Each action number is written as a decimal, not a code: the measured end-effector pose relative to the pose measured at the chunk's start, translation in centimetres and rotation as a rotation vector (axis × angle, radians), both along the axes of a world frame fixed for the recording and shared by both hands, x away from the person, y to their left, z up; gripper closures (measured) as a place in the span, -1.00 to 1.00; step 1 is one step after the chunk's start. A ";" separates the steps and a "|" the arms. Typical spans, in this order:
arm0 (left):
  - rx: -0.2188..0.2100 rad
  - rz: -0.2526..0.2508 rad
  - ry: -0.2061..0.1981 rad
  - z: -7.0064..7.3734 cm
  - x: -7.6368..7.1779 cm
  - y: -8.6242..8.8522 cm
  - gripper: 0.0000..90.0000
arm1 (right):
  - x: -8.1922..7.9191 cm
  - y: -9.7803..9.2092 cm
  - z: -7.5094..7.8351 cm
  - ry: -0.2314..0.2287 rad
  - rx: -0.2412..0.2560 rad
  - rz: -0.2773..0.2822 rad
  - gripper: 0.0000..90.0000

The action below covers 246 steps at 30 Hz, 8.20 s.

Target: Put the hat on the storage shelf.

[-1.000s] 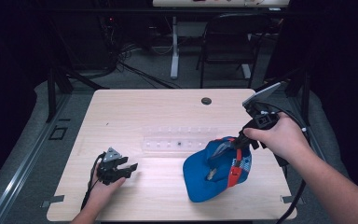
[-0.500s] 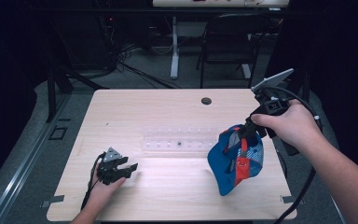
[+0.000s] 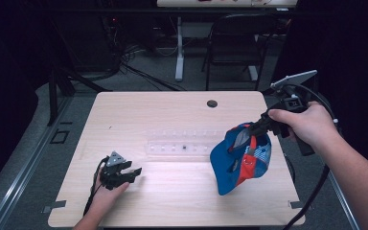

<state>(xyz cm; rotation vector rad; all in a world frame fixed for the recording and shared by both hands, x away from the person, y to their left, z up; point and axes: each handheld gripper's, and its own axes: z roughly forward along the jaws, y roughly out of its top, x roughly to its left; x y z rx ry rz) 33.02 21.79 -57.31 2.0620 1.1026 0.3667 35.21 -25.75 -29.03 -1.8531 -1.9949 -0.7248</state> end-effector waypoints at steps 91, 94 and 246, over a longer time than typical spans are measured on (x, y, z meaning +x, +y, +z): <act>-0.078 -0.267 -0.398 8.6 -3.8 -13.7 0.94 | 6.1 6.3 0.0 -0.142 0.462 0.020 0.73; -0.062 -0.264 -0.396 8.7 -3.6 -13.4 0.96 | 6.4 6.6 -0.1 -0.140 0.458 0.021 0.73; -0.021 -0.109 -0.064 2.5 -1.1 -1.4 0.14 | 1.2 1.2 -13.2 -0.197 0.076 -0.017 0.17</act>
